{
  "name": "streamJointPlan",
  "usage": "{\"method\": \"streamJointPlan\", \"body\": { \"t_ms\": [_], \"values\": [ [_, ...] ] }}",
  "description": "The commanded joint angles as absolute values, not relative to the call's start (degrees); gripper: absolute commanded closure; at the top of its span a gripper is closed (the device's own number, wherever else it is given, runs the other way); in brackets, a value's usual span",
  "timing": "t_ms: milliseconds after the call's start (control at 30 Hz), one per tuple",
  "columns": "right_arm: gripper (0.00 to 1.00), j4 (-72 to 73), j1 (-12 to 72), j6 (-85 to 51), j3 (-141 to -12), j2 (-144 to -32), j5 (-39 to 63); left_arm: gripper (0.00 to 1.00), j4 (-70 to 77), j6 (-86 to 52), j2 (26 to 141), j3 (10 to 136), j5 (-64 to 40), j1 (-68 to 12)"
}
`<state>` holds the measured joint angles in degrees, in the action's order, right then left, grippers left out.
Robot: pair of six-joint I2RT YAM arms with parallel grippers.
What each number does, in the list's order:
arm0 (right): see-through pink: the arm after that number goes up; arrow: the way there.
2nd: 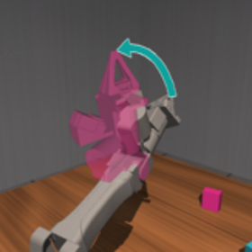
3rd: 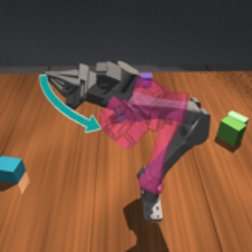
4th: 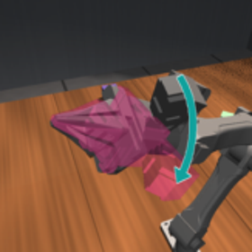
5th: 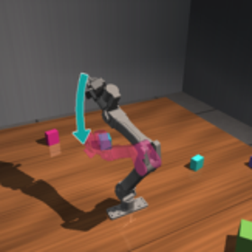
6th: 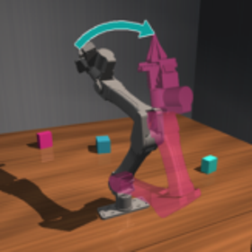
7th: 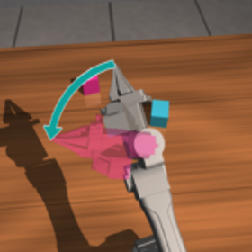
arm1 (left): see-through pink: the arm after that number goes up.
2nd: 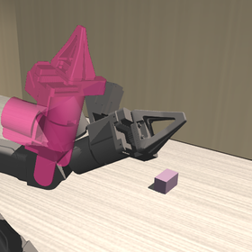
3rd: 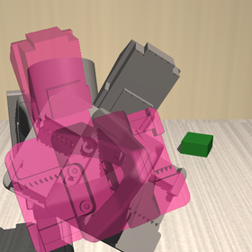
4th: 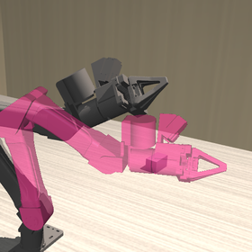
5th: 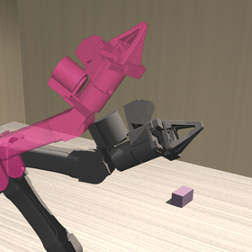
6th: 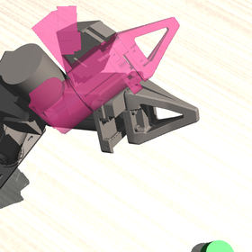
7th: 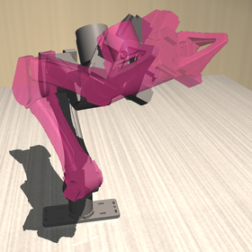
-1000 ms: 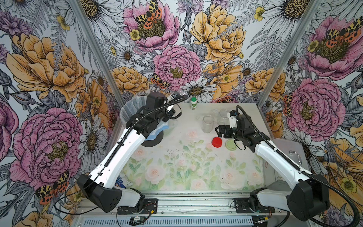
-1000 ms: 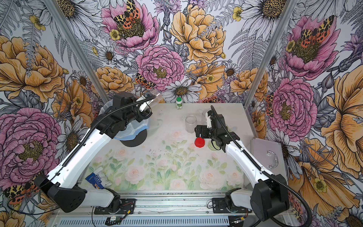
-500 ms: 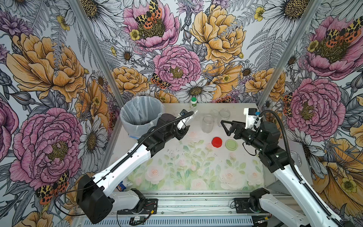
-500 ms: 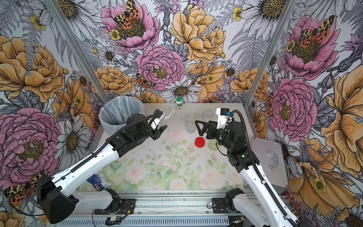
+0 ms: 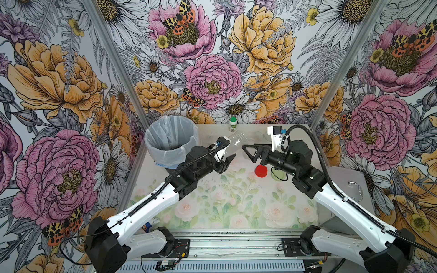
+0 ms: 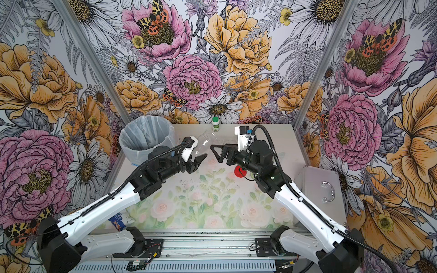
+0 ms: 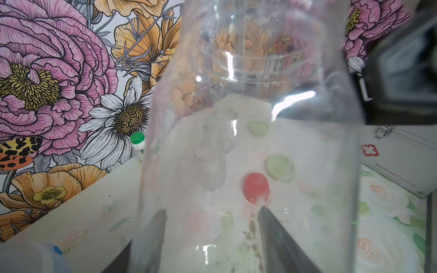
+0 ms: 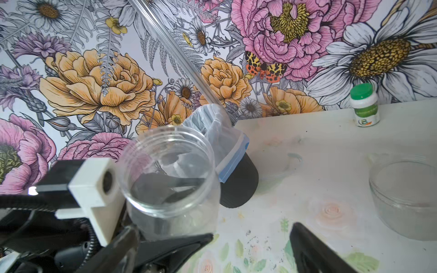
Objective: Empty moldy peanuts from jars
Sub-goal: Pour the moldy peanuts from the jar into the trash bin.
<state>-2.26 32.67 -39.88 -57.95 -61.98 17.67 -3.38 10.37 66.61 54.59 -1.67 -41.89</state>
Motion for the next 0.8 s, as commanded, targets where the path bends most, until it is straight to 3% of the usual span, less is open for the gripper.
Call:
{"method": "streamJointPlan", "body": {
  "t_ms": [0, 400, 767],
  "values": [
    [0.01, 1.7, 33.1, -40.2, -60.3, -62.2, 16.7, 0.71, -0.5, 9.5, 66.8, 53.9, -2.3, -42.5],
    [0.04, 3.3, 34.2, -39.6, -65.0, -69.1, 17.9, 0.72, 0.5, 9.4, 67.7, 54.0, -2.4, -42.9],
    [0.13, 5.4, 34.5, -39.3, -65.8, -71.1, 19.1, 0.72, 0.9, 9.1, 68.5, 54.0, -3.8, -42.9]
  ]
}}
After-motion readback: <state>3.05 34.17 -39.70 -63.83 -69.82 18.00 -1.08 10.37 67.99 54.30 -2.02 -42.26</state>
